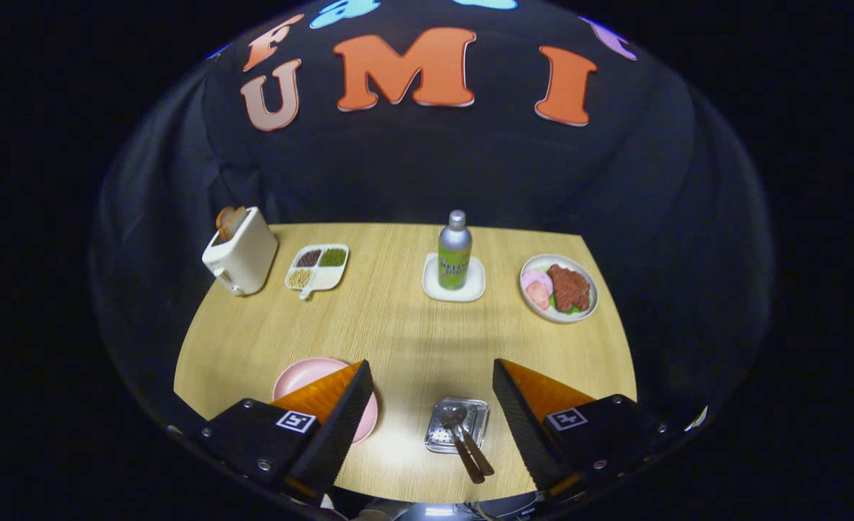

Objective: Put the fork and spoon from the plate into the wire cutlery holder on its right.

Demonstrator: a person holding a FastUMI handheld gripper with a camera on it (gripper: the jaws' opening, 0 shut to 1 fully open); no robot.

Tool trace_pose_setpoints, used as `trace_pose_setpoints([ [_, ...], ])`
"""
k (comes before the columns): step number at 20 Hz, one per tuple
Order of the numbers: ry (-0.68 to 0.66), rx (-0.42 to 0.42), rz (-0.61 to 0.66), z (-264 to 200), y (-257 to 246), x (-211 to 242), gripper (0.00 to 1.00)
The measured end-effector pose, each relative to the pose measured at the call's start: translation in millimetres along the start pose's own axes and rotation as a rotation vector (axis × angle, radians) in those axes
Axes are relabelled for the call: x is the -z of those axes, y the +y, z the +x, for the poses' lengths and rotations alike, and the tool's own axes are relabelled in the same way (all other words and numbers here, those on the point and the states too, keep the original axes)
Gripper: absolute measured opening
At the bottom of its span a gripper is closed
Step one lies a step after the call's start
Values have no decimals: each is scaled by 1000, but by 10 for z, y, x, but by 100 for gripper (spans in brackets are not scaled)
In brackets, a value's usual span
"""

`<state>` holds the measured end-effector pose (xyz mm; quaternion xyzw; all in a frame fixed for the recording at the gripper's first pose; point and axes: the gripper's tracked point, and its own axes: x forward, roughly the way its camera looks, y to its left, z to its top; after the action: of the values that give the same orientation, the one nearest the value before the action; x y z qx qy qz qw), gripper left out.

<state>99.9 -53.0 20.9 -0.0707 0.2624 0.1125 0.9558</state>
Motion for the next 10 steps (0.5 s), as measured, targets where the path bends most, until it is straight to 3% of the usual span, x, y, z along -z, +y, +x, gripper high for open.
trace_pose_setpoints([
  [5,-280,53,15,-597,-47,-647,100],
  [10,-413,128,30,-956,-78,-652,99],
])
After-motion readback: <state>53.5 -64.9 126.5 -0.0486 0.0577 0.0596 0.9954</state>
